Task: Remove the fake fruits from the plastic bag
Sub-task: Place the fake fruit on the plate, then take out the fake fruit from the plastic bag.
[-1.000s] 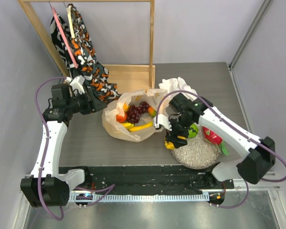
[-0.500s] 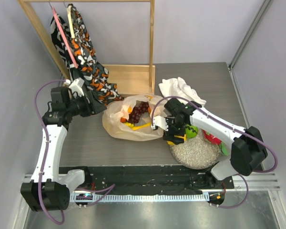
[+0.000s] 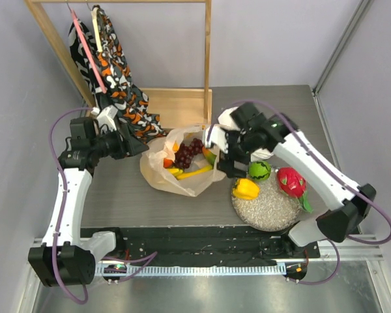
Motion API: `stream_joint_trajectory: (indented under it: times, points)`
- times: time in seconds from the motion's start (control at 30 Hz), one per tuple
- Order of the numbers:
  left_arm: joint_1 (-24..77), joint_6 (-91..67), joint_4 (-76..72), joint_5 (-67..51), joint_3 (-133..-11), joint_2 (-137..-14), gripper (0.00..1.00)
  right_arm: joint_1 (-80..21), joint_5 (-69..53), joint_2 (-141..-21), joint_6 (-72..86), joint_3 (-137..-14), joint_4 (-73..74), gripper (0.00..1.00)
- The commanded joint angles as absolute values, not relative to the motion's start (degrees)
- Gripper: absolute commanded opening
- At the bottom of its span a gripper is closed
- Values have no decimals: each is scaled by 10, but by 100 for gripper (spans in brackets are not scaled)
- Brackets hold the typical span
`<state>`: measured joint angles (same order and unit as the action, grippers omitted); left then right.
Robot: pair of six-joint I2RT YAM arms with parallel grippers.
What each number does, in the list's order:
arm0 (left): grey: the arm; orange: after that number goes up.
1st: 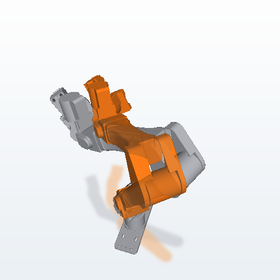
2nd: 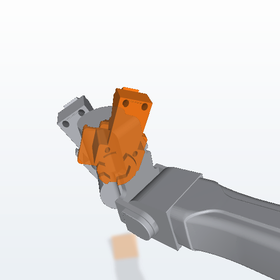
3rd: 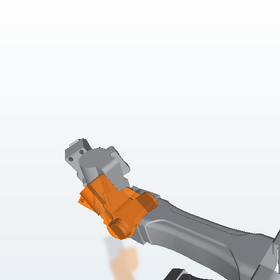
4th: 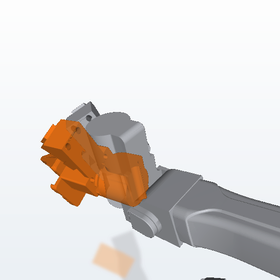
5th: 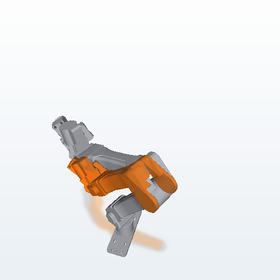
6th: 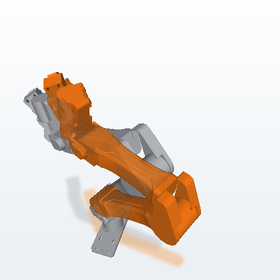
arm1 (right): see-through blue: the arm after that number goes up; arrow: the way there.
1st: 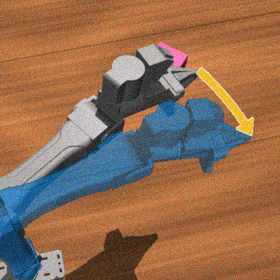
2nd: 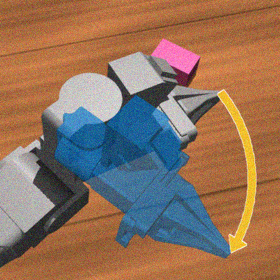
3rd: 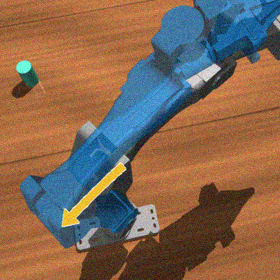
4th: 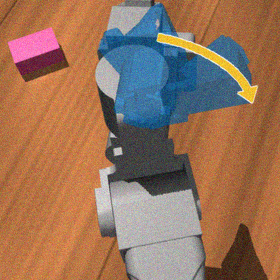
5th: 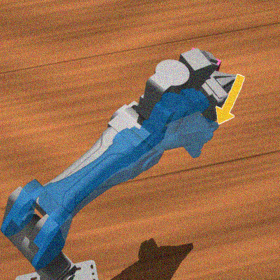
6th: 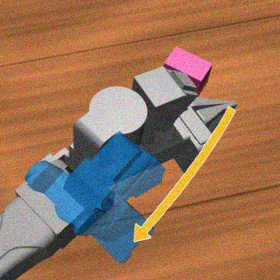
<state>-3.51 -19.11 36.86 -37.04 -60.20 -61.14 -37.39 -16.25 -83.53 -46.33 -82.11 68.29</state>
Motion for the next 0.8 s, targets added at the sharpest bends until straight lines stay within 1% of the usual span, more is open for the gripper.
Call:
stream_joint_trajectory:
  times: [0.0, 0.03, 0.07, 0.1, 0.17, 0.27, 0.33, 0.47, 0.53, 0.6, 0.7, 0.73, 0.77]
  points:
    - [-25, -152, 369, -464, -658, -603, 81, -375, -281, -802, -418, -1002, 738, 98]
    - [-6, -123, 386, -467, -668, -603, 82, -375, -288, -814, -404, -1039, 732, 97]
    - [-5, -112, 393, -461, -680, -604, 84, -375, -291, -819, -369, -1052, 706, 96]
    - [25, -101, 396, -461, -696, -605, 85, -376, -292, -822, -353, -1060, 687, 95]
    - [38, -69, 420, -461, -718, -619, 85, -375, -306, -828, -327, -1062, 632, 94]
    - [74, -13, 457, -461, -758, -637, 85, -375, -328, -836, -295, -1035, 570, 90]
    - [109, 17, 482, -445, -775, -644, 86, -377, -333, -852, -271, -1016, 532, 85]
    - [179, 116, 513, -391, -781, -666, 86, -378, -337, -888, -210, -974, 458, 77]
    - [199, 135, 521, -369, -785, -673, 86, -378, -340, -909, -177, -963, 428, 72]
    - [223, 173, 528, -332, -779, -684, 84, -378, -332, -936, -153, -955, 411, 71]
    - [249, 216, 518, -266, -741, -680, 63, -377, -301, -967, -118, -941, 398, 69]
    - [250, 213, 510, -242, -727, -677, 46, -377, -288, -971, -107, -932, 387, 68]
    - [250, 206, 503, -237, -723, -672, 35, -377, -272, -973, -100, -923, 383, 67]
